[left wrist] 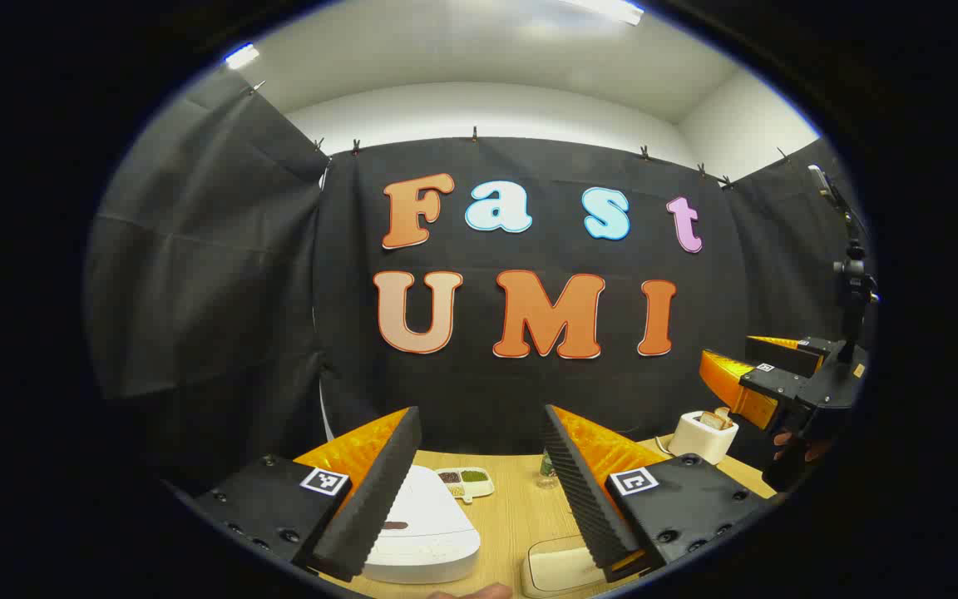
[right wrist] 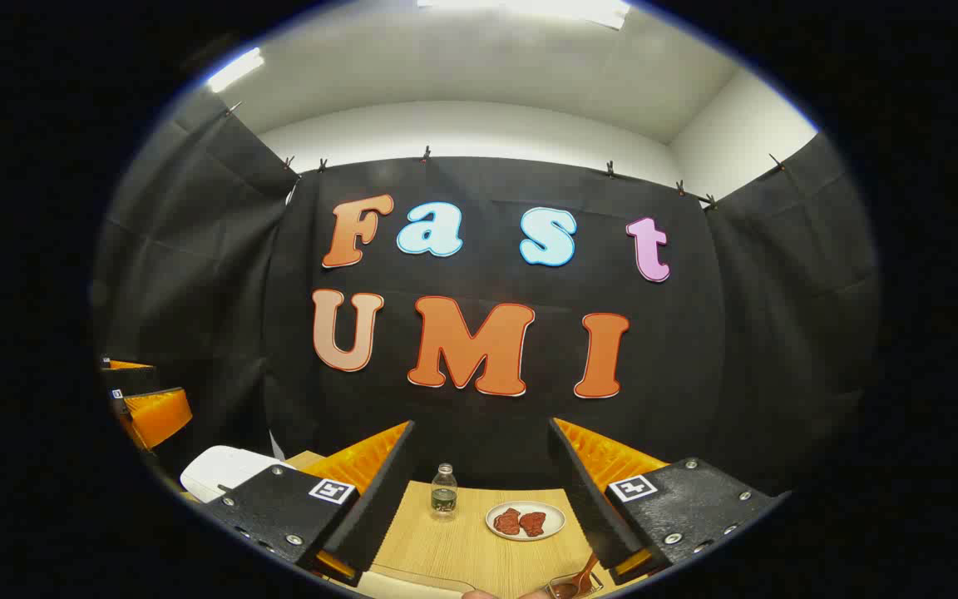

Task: Close the left gripper, press the button to open the rice cooker; take a wooden spoon from the chopstick holder with the right hand, scoop a spoonful of rice and pour it into the rice cooker, then put the wooden spoon back into the chopstick holder.

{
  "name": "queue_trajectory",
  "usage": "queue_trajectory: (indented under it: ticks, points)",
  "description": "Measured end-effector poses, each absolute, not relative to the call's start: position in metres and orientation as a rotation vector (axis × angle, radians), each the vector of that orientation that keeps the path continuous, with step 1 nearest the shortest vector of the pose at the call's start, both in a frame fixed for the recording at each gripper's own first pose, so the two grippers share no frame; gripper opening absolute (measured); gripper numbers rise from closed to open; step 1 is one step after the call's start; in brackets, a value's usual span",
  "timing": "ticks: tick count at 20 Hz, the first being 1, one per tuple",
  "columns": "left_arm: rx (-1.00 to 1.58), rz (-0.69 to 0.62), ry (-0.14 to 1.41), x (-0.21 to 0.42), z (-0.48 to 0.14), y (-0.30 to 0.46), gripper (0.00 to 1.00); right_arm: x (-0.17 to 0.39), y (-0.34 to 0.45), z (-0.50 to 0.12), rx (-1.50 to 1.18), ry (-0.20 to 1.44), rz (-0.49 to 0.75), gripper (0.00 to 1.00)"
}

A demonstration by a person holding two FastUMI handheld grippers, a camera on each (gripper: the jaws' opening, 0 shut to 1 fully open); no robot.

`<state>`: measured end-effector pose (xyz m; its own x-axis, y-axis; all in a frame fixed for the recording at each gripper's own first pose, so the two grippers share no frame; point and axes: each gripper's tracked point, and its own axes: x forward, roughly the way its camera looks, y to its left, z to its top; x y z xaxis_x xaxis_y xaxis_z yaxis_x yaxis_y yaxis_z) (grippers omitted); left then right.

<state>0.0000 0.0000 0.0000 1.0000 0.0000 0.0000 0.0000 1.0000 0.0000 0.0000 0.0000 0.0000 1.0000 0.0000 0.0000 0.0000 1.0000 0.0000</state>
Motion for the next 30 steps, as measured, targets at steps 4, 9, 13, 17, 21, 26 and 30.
queue_trajectory:
  ticks: [4,9,13,17,21,26,30]
  points:
    - [0.005,-0.003,0.009,0.000,-0.002,-0.002,0.98,0.000,-0.001,0.002,0.006,0.001,0.003,0.95]
    - [0.009,0.005,0.015,0.001,-0.004,0.000,0.99,0.004,-0.002,0.001,0.005,0.009,0.011,0.95]
    - [0.011,0.011,0.015,0.000,-0.003,0.001,0.99,0.007,-0.002,0.000,0.014,0.012,0.012,0.95]
    - [0.006,0.013,0.019,0.003,-0.005,0.002,0.98,0.009,0.001,-0.001,0.024,0.016,0.016,0.95]
    - [0.007,0.010,0.022,0.005,-0.006,0.001,0.99,0.011,0.001,-0.002,0.010,0.013,0.015,0.95]
    - [0.009,0.018,0.024,0.009,-0.008,0.004,0.99,0.015,0.001,-0.005,0.014,0.017,0.018,0.95]
    - [0.009,0.031,0.036,0.011,-0.013,0.006,0.99,0.018,0.000,-0.010,0.015,0.026,0.016,0.95]
